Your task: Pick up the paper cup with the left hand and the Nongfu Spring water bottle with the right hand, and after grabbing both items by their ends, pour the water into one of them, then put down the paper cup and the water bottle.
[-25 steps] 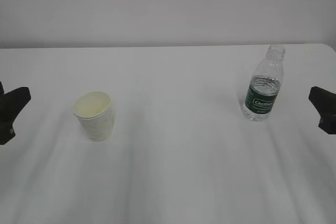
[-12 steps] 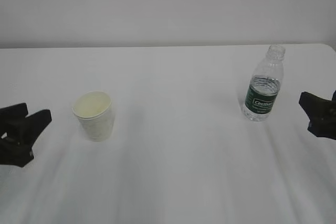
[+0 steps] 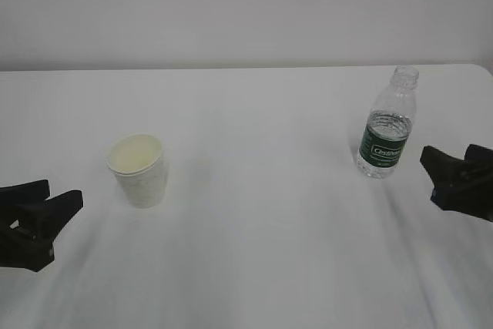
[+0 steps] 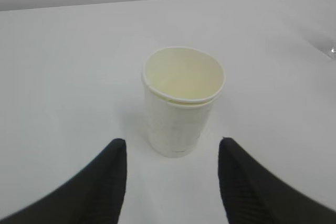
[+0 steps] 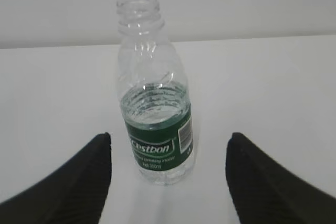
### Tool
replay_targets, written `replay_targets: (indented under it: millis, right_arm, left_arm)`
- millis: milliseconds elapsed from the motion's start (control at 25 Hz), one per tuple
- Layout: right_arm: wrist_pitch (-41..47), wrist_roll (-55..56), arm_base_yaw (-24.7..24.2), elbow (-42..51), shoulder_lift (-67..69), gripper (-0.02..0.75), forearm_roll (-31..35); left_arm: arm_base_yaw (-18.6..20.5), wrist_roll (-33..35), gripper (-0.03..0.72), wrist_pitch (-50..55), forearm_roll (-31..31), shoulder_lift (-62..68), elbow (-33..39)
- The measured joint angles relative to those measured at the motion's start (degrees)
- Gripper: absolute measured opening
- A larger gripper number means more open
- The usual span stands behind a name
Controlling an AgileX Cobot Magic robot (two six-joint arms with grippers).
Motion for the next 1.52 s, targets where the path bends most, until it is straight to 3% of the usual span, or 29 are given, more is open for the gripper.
replay_targets:
  millis: [320, 800, 1520]
  right_arm:
    - [-0.3, 0.0, 0.0, -1.2, 4.6, 0.523, 0.0]
    - [-0.6, 0.0, 0.0, -10.7, 16.6, 0.655, -4.3]
    - [-0.6, 0.5, 0.0, -20.4, 23.5, 0.661, -6.3]
  left_arm:
    - [0.0, 0.0, 0.398, 0.0, 0.9, 0.0, 0.0]
    - [0.0, 0.0, 0.398, -0.1, 2.5, 0.0, 0.0]
    - [0.0, 0.0, 0.398, -0.2, 2.5, 0.0, 0.0]
